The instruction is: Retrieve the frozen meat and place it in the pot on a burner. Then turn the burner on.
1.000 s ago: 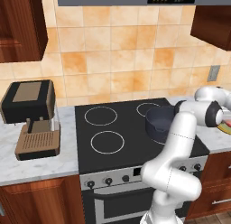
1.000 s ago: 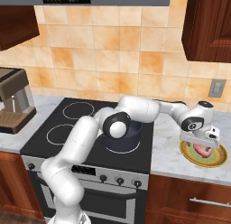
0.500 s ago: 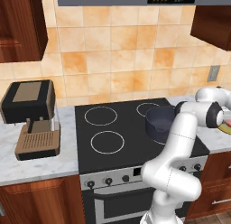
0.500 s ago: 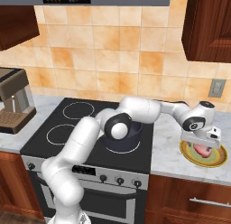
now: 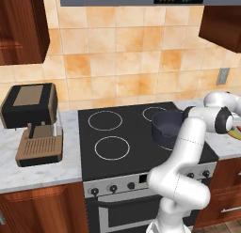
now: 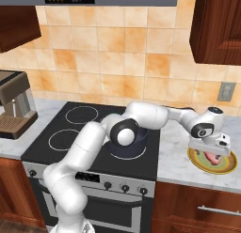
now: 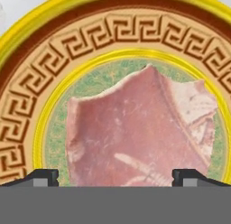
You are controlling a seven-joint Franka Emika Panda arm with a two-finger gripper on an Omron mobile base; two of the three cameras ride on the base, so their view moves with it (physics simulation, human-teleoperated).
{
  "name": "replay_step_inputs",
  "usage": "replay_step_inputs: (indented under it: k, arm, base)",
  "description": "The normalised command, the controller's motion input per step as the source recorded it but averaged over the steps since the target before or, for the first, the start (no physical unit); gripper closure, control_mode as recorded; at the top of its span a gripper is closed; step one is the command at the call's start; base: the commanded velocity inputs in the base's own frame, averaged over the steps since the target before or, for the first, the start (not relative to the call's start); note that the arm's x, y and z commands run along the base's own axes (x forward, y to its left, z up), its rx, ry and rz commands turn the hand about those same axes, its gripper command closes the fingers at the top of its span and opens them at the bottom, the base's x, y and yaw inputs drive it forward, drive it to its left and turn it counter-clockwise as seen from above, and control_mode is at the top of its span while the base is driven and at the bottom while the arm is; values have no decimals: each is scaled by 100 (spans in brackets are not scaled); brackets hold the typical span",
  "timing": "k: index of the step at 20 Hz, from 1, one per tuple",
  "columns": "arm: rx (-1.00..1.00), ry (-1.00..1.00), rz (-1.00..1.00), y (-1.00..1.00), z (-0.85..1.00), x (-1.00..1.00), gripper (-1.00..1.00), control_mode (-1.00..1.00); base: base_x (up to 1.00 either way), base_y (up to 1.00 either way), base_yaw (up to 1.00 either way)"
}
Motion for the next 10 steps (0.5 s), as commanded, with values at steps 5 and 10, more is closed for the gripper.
replay_step_inputs:
  k: [5,10]
  arm:
    - [0,0,0,0,-3,0,100,-100]
    - [0,0,0,0,0,0,100,-100]
  base:
    - [0,0,0]
    - [0,0,0]
